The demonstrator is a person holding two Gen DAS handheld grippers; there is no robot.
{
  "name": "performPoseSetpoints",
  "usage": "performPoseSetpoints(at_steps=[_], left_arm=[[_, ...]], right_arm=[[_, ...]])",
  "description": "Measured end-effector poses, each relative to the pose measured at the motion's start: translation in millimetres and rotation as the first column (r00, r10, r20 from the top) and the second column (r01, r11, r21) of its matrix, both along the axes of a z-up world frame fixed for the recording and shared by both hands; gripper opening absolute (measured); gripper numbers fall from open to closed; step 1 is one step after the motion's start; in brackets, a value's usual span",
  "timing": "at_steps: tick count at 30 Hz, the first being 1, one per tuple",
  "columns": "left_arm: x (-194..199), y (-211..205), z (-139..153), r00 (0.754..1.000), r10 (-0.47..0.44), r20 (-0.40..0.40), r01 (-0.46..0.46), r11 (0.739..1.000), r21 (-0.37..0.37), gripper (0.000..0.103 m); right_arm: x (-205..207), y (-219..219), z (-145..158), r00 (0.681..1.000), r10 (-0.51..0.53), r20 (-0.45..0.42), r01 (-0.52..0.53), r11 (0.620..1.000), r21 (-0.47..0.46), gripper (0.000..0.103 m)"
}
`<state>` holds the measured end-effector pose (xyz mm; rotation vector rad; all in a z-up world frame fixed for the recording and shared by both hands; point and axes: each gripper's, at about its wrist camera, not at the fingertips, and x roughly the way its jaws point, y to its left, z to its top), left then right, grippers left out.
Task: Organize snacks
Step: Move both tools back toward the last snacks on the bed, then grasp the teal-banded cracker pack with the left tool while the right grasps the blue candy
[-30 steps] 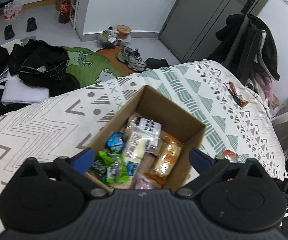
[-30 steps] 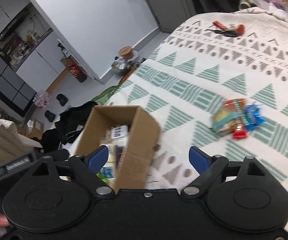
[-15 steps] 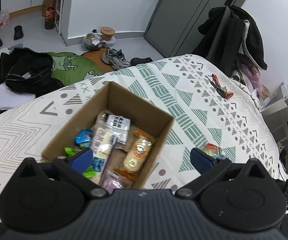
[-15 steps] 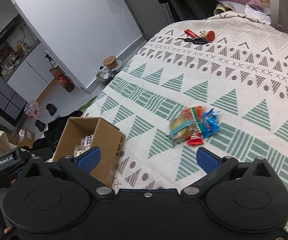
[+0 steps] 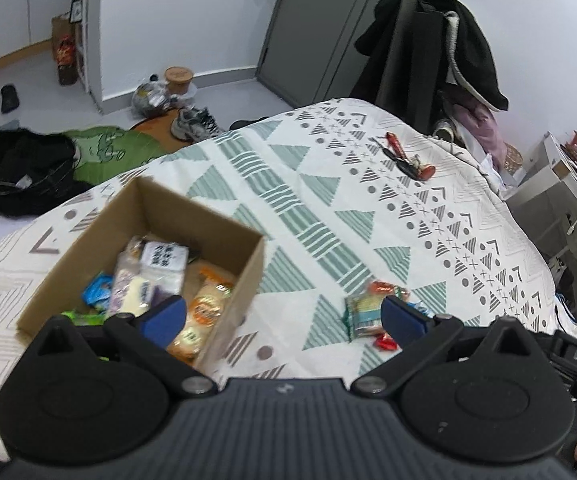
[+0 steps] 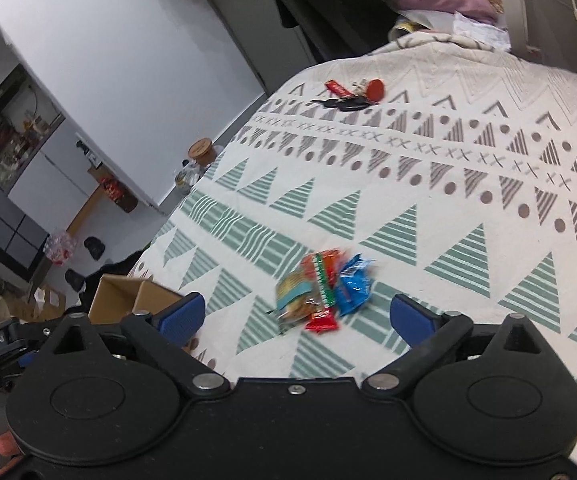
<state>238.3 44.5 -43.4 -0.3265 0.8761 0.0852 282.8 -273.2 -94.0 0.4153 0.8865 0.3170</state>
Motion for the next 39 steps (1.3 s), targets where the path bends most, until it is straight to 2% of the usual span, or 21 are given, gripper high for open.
performPoseSetpoints(at_steps=[3,5,17,32,37,39], left_arm=[[10,-14,-3,1.0,-0.012,0.008,0.012,1.0,0.005,0.102],[18,-23,-8,1.0,-0.022,0.008,0.022,1.0,0.004,0.101],[68,-76,-63,0.995,-0.069,-0.07,0.067,0.997,-0.032,0.091],[121,-108,-129,0.979,-0.094,-0.183,0.085,0.995,-0.057,0.083],[129,-113,-145,0.971,-0.099,-0.218,0.084,0.994,-0.076,0.072],[129,-112,-147,0.972,-0.092,-0.217,0.078,0.994,-0.073,0.062]], right_arm=[[6,-8,-12,1.0,-0.016,-0.014,0.016,1.0,0.027,0.09],[11,-11,-20,0.999,-0.021,-0.029,0.022,0.999,0.036,0.082],[46,-27,-66,0.995,-0.015,-0.096,0.029,0.989,0.144,0.061],[74,-34,-105,0.987,-0.008,-0.162,0.043,0.976,0.215,0.057],[79,-37,-111,0.985,-0.015,-0.174,0.056,0.971,0.234,0.057],[81,-35,-113,0.984,-0.009,-0.177,0.051,0.97,0.237,0.057]])
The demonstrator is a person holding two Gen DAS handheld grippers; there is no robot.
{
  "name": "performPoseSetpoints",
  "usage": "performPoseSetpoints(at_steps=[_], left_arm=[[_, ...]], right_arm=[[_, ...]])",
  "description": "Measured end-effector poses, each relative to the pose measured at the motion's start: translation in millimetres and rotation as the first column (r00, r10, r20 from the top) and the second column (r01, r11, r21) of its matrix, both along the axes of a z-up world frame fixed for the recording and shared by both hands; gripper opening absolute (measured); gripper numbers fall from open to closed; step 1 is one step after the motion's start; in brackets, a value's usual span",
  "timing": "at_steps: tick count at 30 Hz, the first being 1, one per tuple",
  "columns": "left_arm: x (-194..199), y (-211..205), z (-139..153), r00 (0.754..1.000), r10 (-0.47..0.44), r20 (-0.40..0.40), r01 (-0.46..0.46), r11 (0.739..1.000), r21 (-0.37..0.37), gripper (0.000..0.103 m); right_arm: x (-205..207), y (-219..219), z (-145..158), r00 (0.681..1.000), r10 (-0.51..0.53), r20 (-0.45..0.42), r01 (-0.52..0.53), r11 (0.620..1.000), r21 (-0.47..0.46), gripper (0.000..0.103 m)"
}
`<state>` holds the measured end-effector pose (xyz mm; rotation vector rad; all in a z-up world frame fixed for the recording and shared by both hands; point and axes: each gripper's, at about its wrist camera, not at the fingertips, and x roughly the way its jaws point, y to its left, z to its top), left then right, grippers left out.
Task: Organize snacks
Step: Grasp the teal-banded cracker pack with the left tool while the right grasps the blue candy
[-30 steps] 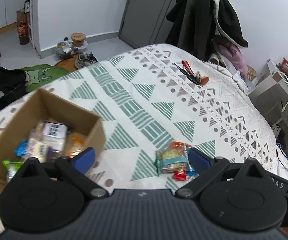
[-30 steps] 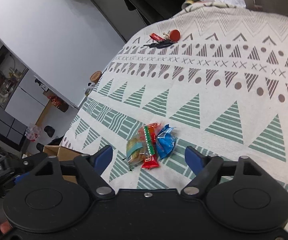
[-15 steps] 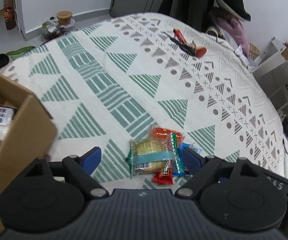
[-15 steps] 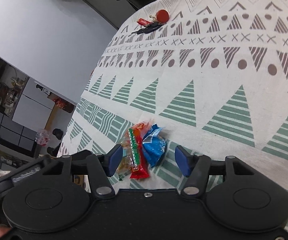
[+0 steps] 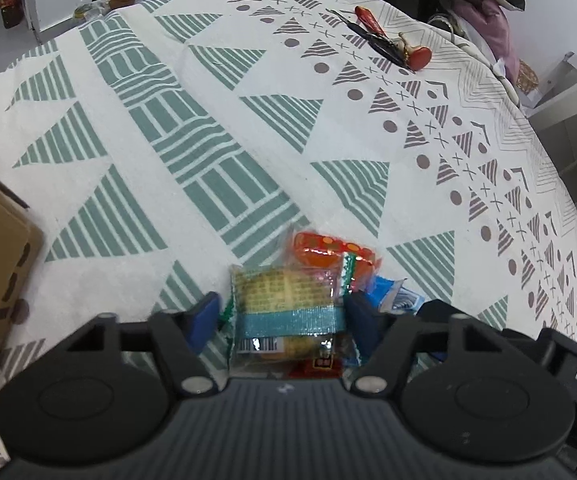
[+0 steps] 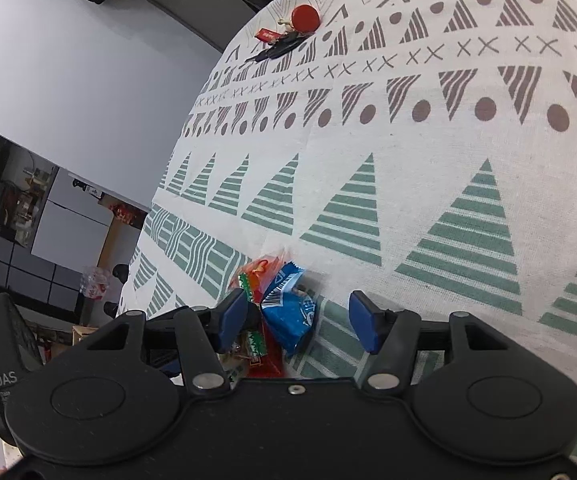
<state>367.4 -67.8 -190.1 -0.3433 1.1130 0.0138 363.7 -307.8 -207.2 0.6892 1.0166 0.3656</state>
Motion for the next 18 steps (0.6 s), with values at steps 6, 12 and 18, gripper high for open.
performPoseSetpoints(at_steps=[6,12,18], left_arm=[[-5,10,6,1.0,0.005,0.012,-0.005,1.0,-0.008,0.051],[-15,27,14,0.999,0.03,0.014,-0.03,1.0,-0.005,0.051],[-32,40,29,0.999,0.039,0.027,-0.039,0.999,-0.01,0.051]], right_arm=[[3,10,0,1.0,0.027,0.012,-0.027,1.0,-0.013,0.058],[8,23,-2,0.999,0.039,0.009,-0.039,0.998,-0.047,0.059],[7,24,-7,0.999,0.031,-0.021,-0.031,0.999,-0.04,0.038]])
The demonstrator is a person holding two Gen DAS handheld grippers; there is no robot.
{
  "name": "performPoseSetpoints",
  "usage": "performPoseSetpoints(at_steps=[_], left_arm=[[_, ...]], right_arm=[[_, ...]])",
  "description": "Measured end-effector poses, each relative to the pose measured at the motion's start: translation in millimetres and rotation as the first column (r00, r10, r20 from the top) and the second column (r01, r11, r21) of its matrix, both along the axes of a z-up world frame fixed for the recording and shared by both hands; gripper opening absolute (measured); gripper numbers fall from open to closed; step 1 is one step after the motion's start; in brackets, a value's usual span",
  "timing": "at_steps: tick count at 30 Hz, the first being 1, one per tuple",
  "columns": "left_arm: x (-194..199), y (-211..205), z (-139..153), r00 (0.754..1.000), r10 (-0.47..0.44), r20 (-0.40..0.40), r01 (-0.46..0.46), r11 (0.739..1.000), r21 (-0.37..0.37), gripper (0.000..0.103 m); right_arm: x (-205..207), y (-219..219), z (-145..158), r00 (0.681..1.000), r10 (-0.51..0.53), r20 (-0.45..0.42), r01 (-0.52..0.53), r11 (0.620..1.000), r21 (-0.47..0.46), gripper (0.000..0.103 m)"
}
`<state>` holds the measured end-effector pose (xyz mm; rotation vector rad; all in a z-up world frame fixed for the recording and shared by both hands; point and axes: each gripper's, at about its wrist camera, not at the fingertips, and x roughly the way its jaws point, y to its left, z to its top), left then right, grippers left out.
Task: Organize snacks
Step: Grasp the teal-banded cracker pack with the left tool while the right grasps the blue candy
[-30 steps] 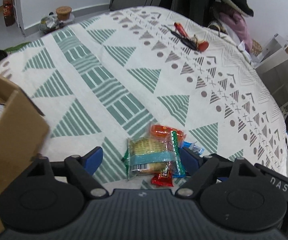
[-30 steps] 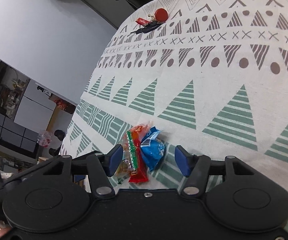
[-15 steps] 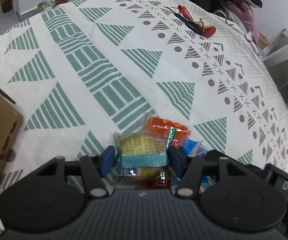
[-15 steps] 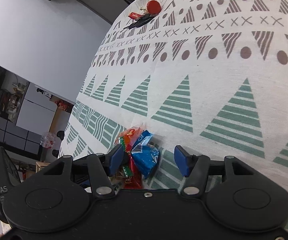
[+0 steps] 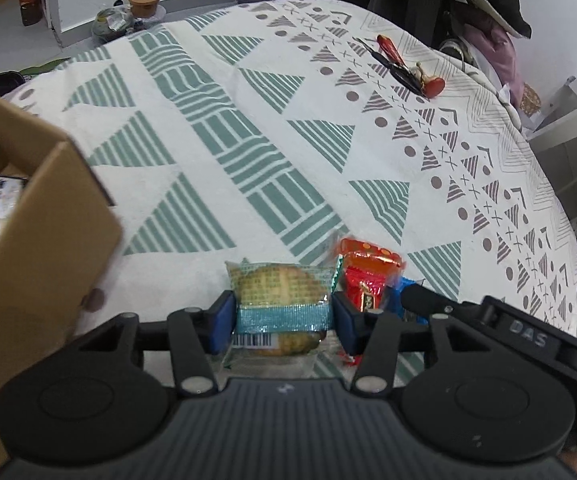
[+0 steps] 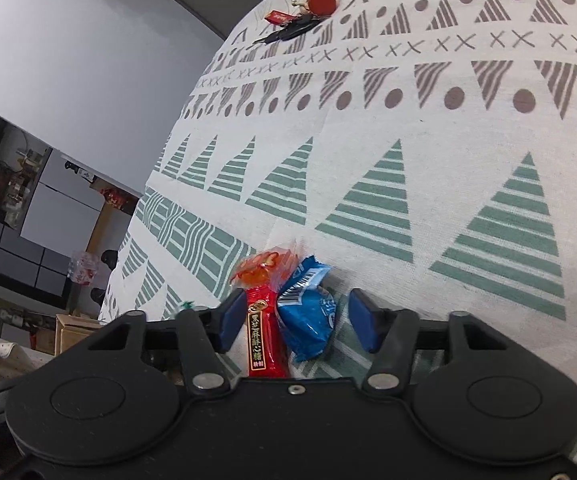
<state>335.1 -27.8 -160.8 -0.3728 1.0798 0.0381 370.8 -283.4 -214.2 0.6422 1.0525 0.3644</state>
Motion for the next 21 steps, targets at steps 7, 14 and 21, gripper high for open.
performPoseSetpoints(at_steps=[7,14,21], left_arm=[[-28,14,23,1.0,0.017,0.019,-0.017,1.0,-0.002,0.051],[-63,29,50,0.998,0.018,0.063,-0.018,1.0,-0.005,0.051],[-89,47,73,0.995,0.029,0.1,-0.028,1.0,-0.009,0.051]], right_arm=[[-20,-7,15,0.999,-0.024,0.023,0.024,1.0,-0.016,0.026],[-52,-4,58,0.992,-0.007,0.127,0.009,1.0,-0.012,0.025],[-74,14,96,0.982,0.019,0.189,-0.015,1.0,-0.022,0.024]])
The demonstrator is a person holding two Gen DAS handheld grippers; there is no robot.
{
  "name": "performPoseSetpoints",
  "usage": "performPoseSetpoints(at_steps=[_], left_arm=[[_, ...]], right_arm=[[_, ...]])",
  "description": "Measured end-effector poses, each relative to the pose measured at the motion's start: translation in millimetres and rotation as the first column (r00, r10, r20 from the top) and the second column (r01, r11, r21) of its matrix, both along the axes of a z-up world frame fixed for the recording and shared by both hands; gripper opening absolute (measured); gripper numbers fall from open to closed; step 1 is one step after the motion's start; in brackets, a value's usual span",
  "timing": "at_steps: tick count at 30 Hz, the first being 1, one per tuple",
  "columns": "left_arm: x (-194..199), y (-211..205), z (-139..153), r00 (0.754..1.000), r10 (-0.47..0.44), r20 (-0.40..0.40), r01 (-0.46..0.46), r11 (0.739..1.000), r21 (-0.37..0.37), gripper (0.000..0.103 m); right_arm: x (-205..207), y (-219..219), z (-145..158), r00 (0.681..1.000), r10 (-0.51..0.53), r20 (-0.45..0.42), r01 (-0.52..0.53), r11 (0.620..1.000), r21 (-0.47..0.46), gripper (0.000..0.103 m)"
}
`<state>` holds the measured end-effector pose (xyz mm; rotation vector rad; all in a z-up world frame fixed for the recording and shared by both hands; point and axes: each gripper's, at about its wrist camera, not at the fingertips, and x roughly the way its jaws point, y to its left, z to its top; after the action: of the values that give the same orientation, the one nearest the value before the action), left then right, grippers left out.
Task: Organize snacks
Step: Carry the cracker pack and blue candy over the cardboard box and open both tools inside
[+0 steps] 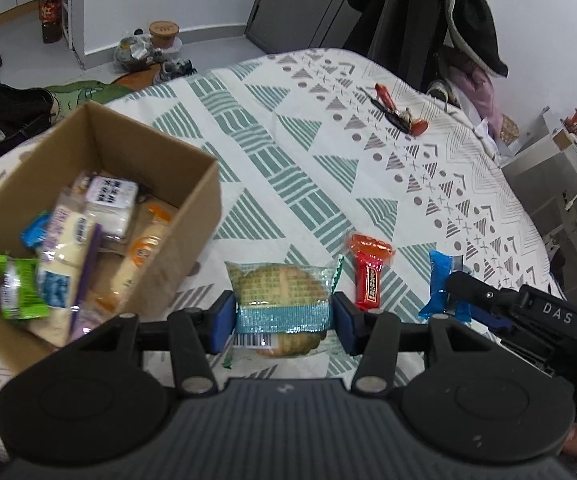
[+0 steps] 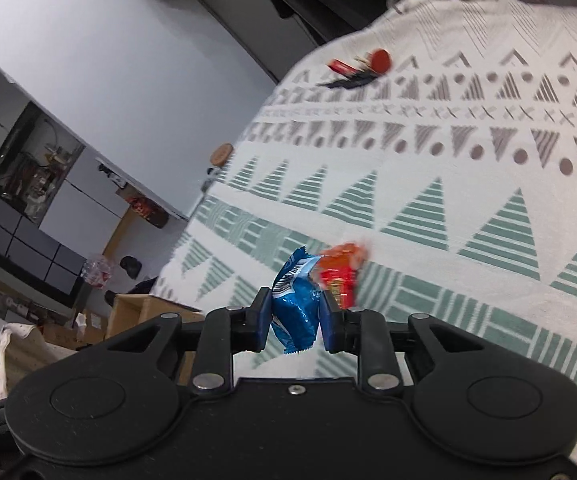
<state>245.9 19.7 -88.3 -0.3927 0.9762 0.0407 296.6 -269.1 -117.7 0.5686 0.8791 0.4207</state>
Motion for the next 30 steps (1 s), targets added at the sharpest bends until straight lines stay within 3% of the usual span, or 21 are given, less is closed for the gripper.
performPoseSetpoints(at_steps=[18,30], left_arm=[[-36,85,51,0.992,0.099,0.072,-0.099,0.995,-0.006,0.051],[-48,120,40,0.989,0.139,0.044,-0.138,0.99,-0.035,0.052]], right_arm=[[-41,76,55,0.996,0.06,0.063,-0.062,0.998,0.032,0.024],[-48,115,65,0.992,0.101,0.077,-0.103,0.994,0.03,0.025]])
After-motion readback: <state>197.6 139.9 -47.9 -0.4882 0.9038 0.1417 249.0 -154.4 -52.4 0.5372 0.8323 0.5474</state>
